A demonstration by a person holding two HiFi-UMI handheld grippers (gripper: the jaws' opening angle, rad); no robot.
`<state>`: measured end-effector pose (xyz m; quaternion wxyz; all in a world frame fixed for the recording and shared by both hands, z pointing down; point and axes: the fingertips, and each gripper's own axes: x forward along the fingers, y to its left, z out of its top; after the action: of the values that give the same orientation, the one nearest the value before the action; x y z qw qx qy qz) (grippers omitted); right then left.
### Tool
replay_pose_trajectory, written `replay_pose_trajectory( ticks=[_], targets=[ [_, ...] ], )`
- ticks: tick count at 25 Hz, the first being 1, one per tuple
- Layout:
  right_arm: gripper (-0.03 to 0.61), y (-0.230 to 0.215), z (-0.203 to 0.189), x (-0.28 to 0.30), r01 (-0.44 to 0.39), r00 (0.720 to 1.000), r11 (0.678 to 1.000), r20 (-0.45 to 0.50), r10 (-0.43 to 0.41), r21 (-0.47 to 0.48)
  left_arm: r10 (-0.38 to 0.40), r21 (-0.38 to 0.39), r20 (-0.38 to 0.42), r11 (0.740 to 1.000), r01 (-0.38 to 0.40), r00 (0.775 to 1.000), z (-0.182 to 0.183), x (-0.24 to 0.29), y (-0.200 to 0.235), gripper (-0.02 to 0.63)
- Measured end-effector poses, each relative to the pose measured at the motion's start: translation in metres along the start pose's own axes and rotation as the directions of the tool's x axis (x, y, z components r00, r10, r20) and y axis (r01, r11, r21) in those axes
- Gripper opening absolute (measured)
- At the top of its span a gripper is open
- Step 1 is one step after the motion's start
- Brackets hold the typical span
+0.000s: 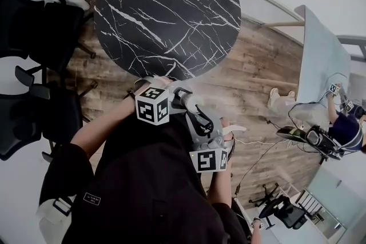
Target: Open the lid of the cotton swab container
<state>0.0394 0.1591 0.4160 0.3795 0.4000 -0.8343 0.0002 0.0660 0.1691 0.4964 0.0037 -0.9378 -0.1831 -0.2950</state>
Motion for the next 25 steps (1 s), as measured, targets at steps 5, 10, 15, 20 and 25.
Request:
replay_pose_trajectory(
  ticks=[5,10,15,20,25],
  targets=[
    [0.123,-0.004,-0.001,-0.003,-0.012,1.0,1.0,0.002,0.012,0.028,-0.012,0.0,0.005,1.0,0.012,1.0,0.002,0.002,0.0,0.238],
    [0.109,-0.01,0.002,-0.007,-0.024,0.999,0.997,0.034,0.021,0.077,-0.013,0.005,0.005,1.0,0.013,1.0,0.002,0.003,0.001,0.237],
    [0.104,-0.012,0.003,-0.01,-0.037,0.998,0.995,0.048,0.032,0.096,-0.015,0.006,0.008,1.0,0.015,1.0,0.003,0.004,0.0,0.238],
    [0.097,-0.016,0.003,-0.013,-0.059,0.997,0.989,0.066,0.05,0.133,-0.013,0.005,0.012,1.0,0.013,1.0,0.003,0.005,-0.001,0.238],
    [0.094,-0.019,0.005,-0.014,-0.078,0.994,0.982,0.088,0.064,0.171,-0.009,0.004,0.016,1.0,0.009,1.0,0.003,0.005,0.0,0.236]
  ],
)
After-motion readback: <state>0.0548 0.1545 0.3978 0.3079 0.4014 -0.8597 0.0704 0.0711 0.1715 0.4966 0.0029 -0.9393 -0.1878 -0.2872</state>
